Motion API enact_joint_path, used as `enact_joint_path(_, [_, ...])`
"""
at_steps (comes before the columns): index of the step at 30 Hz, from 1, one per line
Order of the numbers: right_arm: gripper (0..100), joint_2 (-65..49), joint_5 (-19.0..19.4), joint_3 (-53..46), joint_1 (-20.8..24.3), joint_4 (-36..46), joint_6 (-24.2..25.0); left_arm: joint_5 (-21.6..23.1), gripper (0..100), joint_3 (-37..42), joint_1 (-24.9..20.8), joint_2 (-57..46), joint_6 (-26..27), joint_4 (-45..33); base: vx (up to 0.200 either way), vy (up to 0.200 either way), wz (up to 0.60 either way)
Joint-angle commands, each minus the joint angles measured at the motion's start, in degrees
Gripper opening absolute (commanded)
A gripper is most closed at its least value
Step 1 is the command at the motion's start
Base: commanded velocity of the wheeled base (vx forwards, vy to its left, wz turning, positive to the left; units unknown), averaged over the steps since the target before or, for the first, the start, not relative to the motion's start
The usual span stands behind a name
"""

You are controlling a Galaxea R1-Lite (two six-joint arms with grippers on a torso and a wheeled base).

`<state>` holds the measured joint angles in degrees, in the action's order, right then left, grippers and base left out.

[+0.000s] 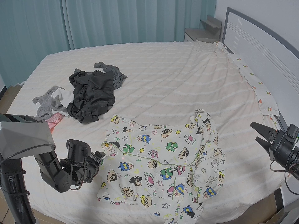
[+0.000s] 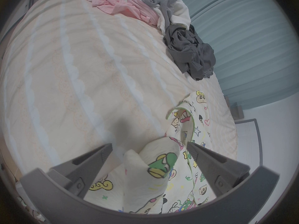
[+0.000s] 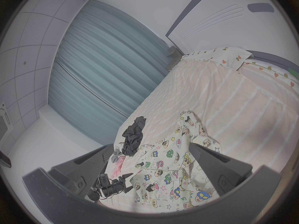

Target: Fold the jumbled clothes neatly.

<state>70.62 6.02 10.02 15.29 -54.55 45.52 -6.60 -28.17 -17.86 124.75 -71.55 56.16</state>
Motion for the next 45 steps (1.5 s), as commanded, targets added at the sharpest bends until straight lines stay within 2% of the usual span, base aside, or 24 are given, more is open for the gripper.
enact_joint_path(1, [100,-0.04,0.04,0.0,0.01,-0.03,0.01,-0.08,0,-0.48,-0.77,0.5,0.0,0.09,0.0,0.0,0.0])
enact_joint_path(9, [100,-0.13,0.04,0.09,-0.08,-0.03,0.01,-0.61,0,0.05,-0.86,0.15,0.53,0.09,0.0,0.0,0.0])
enact_joint_path(12, [100,-0.13,0.04,0.09,0.01,-0.03,0.01,-2.37,0,0.14,-0.86,-1.61,3.7,-0.09,0.0,0.0,0.0])
enact_joint_path(18, [100,-0.13,0.04,0.0,-0.08,-0.03,0.01,-2.72,0,-0.04,-0.95,-7.68,13.71,-2.55,0.0,0.0,0.0])
enact_joint_path(25, [100,-0.13,0.04,0.0,-0.08,-0.03,0.01,-3.16,0,0.14,-0.69,-8.55,27.16,-3.87,0.0,0.0,0.0])
enact_joint_path(29, [100,-0.22,-0.05,0.09,-0.08,-0.03,0.01,-5.8,0,0.14,0.19,-8.2,32.0,-3.87,0.0,0.0,0.0])
enact_joint_path(31, [100,-0.22,-0.05,0.09,-0.08,-0.03,0.01,-5.8,0,0.14,0.19,-8.2,32.0,-3.87,0.0,0.0,0.0])
enact_joint_path(32, [100,-0.13,0.04,0.09,-0.08,-0.03,0.01,-6.06,0,0.31,1.6,-7.68,35.25,-3.96,0.0,0.0,0.0])
enact_joint_path(36, [100,0.04,0.04,0.0,-0.26,-0.03,0.01,-6.06,0,0.22,3.62,-7.32,37.53,-3.87,0.0,0.0,0.0])
enact_joint_path(44, [100,1.45,0.04,-0.18,-1.05,0.06,0.01,-5.62,0,0.49,3.71,-5.48,37.27,-3.87,0.0,0.0,0.0])
enact_joint_path(45, [100,1.8,0.13,-0.18,-1.49,0.15,0.01,-5.62,100,0.49,3.8,-5.13,37.27,-3.87,0.0,0.0,0.0])
